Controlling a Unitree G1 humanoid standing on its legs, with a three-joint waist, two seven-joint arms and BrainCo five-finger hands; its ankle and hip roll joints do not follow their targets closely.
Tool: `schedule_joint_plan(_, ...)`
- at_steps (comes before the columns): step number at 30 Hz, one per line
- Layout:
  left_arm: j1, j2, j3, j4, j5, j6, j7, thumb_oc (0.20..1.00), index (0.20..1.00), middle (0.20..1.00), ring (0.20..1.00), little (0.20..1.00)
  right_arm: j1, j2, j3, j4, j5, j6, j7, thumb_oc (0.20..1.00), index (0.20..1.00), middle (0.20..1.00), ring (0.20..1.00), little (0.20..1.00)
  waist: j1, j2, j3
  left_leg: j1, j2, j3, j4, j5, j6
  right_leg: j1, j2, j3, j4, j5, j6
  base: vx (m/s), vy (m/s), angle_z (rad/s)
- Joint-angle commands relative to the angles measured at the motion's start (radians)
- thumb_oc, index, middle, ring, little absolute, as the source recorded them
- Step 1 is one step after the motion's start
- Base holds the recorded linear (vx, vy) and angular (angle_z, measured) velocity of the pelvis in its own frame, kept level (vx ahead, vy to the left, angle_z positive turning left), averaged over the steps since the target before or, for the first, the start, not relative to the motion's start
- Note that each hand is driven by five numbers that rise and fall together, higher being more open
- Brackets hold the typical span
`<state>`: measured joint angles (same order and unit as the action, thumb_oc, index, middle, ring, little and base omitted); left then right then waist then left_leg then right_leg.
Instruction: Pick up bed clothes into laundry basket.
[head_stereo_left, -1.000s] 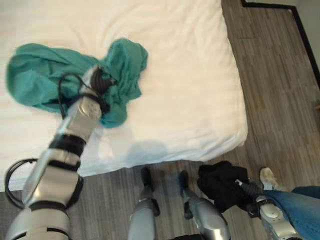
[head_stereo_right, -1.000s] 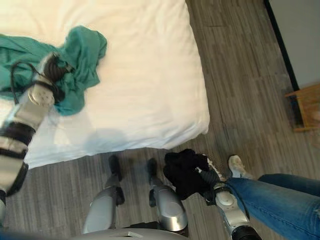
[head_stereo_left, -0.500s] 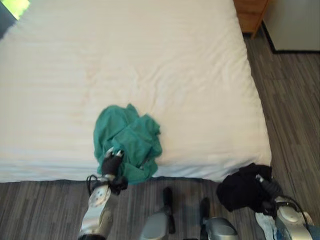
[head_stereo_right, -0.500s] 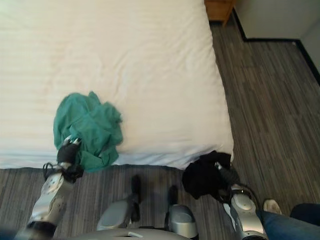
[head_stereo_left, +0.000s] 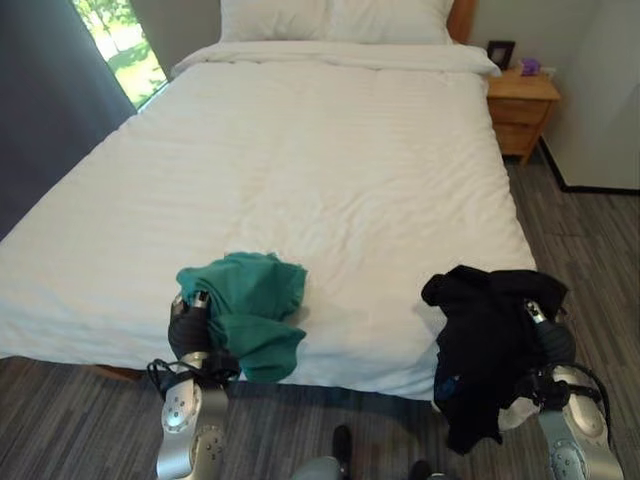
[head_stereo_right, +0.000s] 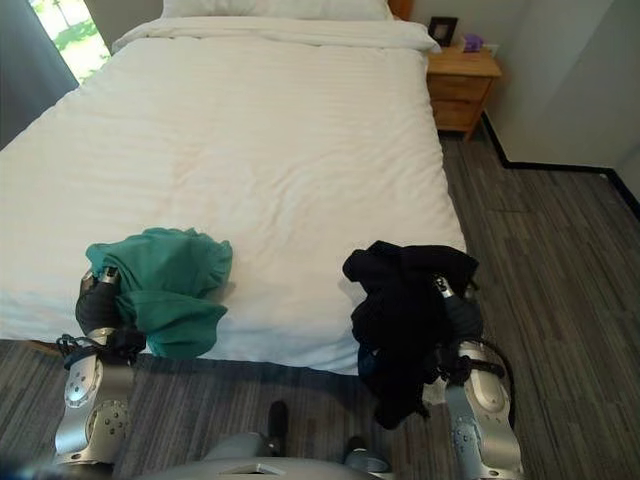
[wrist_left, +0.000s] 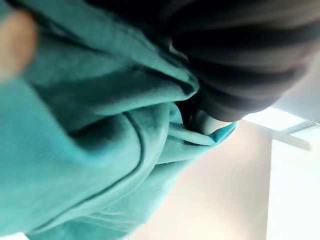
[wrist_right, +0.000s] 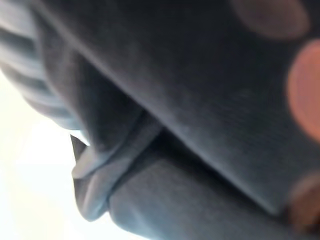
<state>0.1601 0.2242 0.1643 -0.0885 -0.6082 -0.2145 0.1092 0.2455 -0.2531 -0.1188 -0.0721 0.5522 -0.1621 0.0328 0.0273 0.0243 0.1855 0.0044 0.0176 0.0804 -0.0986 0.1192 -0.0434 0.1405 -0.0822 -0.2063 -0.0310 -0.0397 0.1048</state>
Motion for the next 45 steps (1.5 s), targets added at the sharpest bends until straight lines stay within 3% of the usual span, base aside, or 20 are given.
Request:
schedule_joint_plan(1,-0.042,0.055,0.016,-0.104,0.046,-0.094,-0.010,0.200,0.200,0.200,0.200,0.200,-0.037,0.035,-0.013,-0.116,0.086,-0.101,0.023,0.200,0.200,0.200,0.200,0.200,-0.002,-0.048,-0.027,0.040,-0.028,0.048,0.022,-0.073,0.005,-0.003,-0.080,-0.010,0.033,0.001,0.056,-0.02,0.030,-0.06)
schedule_joint_plan(7,-0.074,0.032,-0.050,-0.106,-0.031,-0.100,-0.010,0.200,0.200,0.200,0.200,0.200,-0.070,0.044,0.042,-0.140,0.100,-0.128,-0.007,0.200,0.200,0.200,0.200,0.200,-0.009,-0.052,-0.017,0.044,-0.023,0.070,0.020,-0.073,0.012,-0.020,-0.083,0.009,0.042,0.011,0.061,-0.04,0.020,-0.09)
schedule_joint_plan(10,-0.123,0.077,-0.089,-0.110,-0.009,-0.092,-0.013,0.200,0.200,0.200,0.200,0.200,-0.077,0.027,0.055,-0.155,0.088,-0.139,-0.027,0.200,0.200,0.200,0.200,0.200,-0.033,-0.051,0.014,0.036,-0.016,0.094,0.012,-0.064,0.019,-0.070,-0.084,0.053,0.070,0.027,0.066,-0.10,0.046,-0.17)
schedule_joint_plan(15,-0.206,0.168,-0.139,-0.103,0.036,-0.110,-0.010,0.200,0.200,0.200,0.200,0.200,-0.058,0.013,0.042,-0.162,0.083,-0.151,-0.025,0.200,0.200,0.200,0.200,0.200,-0.165,-0.058,0.107,-0.044,0.047,0.225,0.011,-0.046,0.018,-0.252,-0.060,0.201,0.124,0.099,0.099,-0.27,0.073,-0.65)
schedule_joint_plan(16,-0.220,0.178,-0.135,-0.108,0.019,-0.118,-0.001,0.200,0.200,0.200,0.200,0.200,-0.073,0.012,0.052,-0.176,0.091,-0.153,-0.032,0.200,0.200,0.200,0.200,0.200,-0.168,-0.053,0.111,-0.058,0.077,0.267,0.011,-0.030,0.016,-0.281,-0.064,0.157,0.176,0.080,0.095,-0.30,0.087,-1.39)
schedule_joint_plan(19,-0.207,0.176,-0.094,-0.130,0.027,-0.118,0.006,0.200,0.200,0.200,0.200,0.200,-0.114,0.027,0.085,-0.143,0.134,-0.153,-0.029,0.200,0.200,0.200,0.200,0.200,-0.135,-0.043,0.078,-0.062,0.167,0.421,0.014,-0.013,-0.005,-0.207,-0.205,-0.099,0.361,-0.019,0.056,-0.18,0.034,-2.21)
schedule_joint_plan(21,-0.142,0.161,-0.055,-0.143,0.025,-0.121,0.010,0.200,0.200,0.200,0.200,0.200,-0.142,0.060,0.081,-0.112,0.178,-0.158,-0.050,0.200,0.200,0.200,0.200,0.200,-0.121,-0.068,0.050,-0.054,0.195,0.515,0.021,0.006,-0.009,-0.136,-0.271,-0.124,0.435,-0.002,0.066,-0.24,-0.161,-2.13)
schedule_joint_plan(22,-0.120,0.155,-0.046,-0.145,0.014,-0.122,0.013,0.200,0.200,0.200,0.200,0.200,-0.160,0.066,0.087,-0.104,0.185,-0.157,-0.058,0.200,0.200,0.200,0.200,0.200,-0.102,-0.079,0.037,-0.058,0.203,0.540,0.023,0.016,-0.014,-0.118,-0.296,-0.125,0.427,0.013,0.075,-0.26,-0.271,-1.62)
schedule_joint_plan(24,-0.076,0.139,-0.018,-0.139,-0.003,-0.123,0.036,0.200,0.200,0.200,0.200,0.200,-0.225,0.072,0.091,-0.103,0.186,-0.168,-0.099,0.200,0.200,0.200,0.200,0.200,-0.047,-0.099,0.001,-0.070,0.265,0.645,0.031,0.064,-0.044,-0.044,-0.349,-0.210,0.346,0.051,0.105,-0.28,-0.429,-1.59)
schedule_joint_plan(27,-0.079,0.135,0.003,-0.142,-0.012,-0.105,0.050,0.200,0.200,0.200,0.200,0.200,-0.227,0.057,0.067,-0.103,0.213,-0.170,-0.096,0.200,0.200,0.200,0.200,0.200,-0.025,-0.101,0.001,-0.108,0.380,0.675,0.041,0.184,-0.142,0.011,-0.202,-0.191,0.124,-0.070,0.094,-0.21,-0.581,-1.65)
schedule_joint_plan(29,-0.063,0.118,0.006,-0.115,-0.028,-0.106,0.029,0.200,0.200,0.200,0.200,0.200,-0.189,0.027,0.066,-0.064,0.206,-0.139,-0.080,0.200,0.200,0.200,0.200,0.200,-0.040,-0.099,0.014,-0.086,0.438,0.621,0.063,0.184,-0.169,0.019,-0.132,-0.172,0.092,-0.097,0.062,-0.08,-0.476,-1.03)
schedule_joint_plan(30,-0.068,0.111,-0.002,-0.097,-0.029,-0.107,0.033,0.200,0.200,0.200,0.200,0.200,-0.193,0.003,0.081,-0.055,0.207,-0.129,-0.078,0.200,0.200,0.200,0.200,0.200,-0.034,-0.101,0.029,-0.094,0.429,0.517,0.102,0.169,-0.168,0.017,-0.125,-0.136,0.096,-0.102,0.049,-0.21,-0.369,-0.81)
schedule_joint_plan(31,-0.061,0.093,-0.005,-0.086,-0.011,-0.109,0.042,0.200,0.200,0.200,0.200,0.200,-0.195,-0.028,0.125,-0.034,0.211,-0.100,-0.034,0.200,0.200,0.200,0.200,0.200,0.007,-0.098,0.049,-0.103,0.369,0.237,0.190,0.129,-0.119,-0.024,-0.099,-0.061,0.090,-0.074,0.025,-0.20,-0.306,-1.22)
schedule_joint_plan(32,-0.044,0.089,0.012,-0.093,-0.015,-0.108,0.033,0.200,0.200,0.200,0.200,0.200,-0.205,-0.064,0.144,-0.029,0.187,-0.084,-0.032,0.200,0.200,0.200,0.200,0.200,0.025,-0.115,0.055,-0.085,0.315,0.091,0.222,0.069,-0.106,-0.051,-0.088,0.013,0.094,-0.062,0.022,-0.20,-0.401,-1.97)
schedule_joint_plan(34,-0.003,0.073,0.012,-0.108,-0.003,-0.100,-0.017,0.200,0.200,0.200,0.200,0.200,-0.176,-0.128,0.112,-0.010,0.128,-0.049,0.012,0.200,0.200,0.200,0.200,0.200,0.018,-0.138,0.055,-0.061,0.220,-0.033,0.337,-0.051,-0.084,-0.081,-0.052,0.116,0.088,-0.042,-0.002,-0.03,-0.407,-2.34)
schedule_joint_plan(36,-0.021,0.068,-0.008,-0.112,-0.009,-0.094,-0.037,0.200,0.200,0.200,0.200,0.200,-0.143,-0.164,0.061,-0.010,0.054,-0.044,0.005,0.200,0.200,0.200,0.200,0.200,-0.003,-0.148,0.050,-0.099,0.134,-0.055,0.439,-0.098,-0.071,-0.084,-0.034,0.164,0.069,-0.021,-0.021,-0.03,-0.286,-1.43)
schedule_joint_plan(38,-0.053,0.068,-0.045,-0.088,-0.012,-0.084,-0.033,0.200,0.200,0.200,0.200,0.200,-0.127,-0.151,0.013,-0.025,0.023,-0.056,-0.036,0.200,0.200,0.200,0.200,0.200,-0.042,-0.136,0.037,-0.112,0.070,0.028,0.402,-0.144,-0.036,-0.093,-0.002,0.172,0.067,-0.004,-0.027,-0.04,-0.139,-1.00)
schedule_joint_plan(40,-0.087,0.071,-0.088,-0.065,-0.015,-0.082,-0.027,0.200,0.200,0.200,0.200,0.200,-0.128,-0.109,0.003,-0.023,0.009,-0.062,-0.065,0.200,0.200,0.200,0.200,0.200,-0.082,-0.111,0.018,-0.025,0.064,0.122,0.257,-0.165,-0.005,-0.103,0.017,0.167,0.062,0.003,-0.016,-0.04,0.071,-0.46)
schedule_joint_plan(41,-0.103,0.077,-0.102,-0.052,0.003,-0.083,-0.018,0.200,0.200,0.200,0.200,0.200,-0.132,-0.087,0.014,-0.012,0.006,-0.064,-0.079,0.200,0.200,0.200,0.200,0.200,-0.096,-0.097,0.006,0.024,0.038,0.105,0.156,-0.148,0.001,-0.106,0.023,0.168,0.052,0.008,-0.005,-0.01,0.131,-0.13)
schedule_joint_plan(45,-0.149,0.074,-0.116,-0.029,0.024,-0.086,0.001,0.200,0.200,0.200,0.200,0.200,-0.103,-0.030,0.016,-0.003,0.010,-0.068,-0.092,0.200,0.200,0.200,0.200,0.200,-0.139,-0.085,-0.030,0.067,0.019,0.113,0.044,-0.118,-0.002,-0.103,0.021,0.150,0.030,0.020,0.008,-0.01,0.034,-0.11)
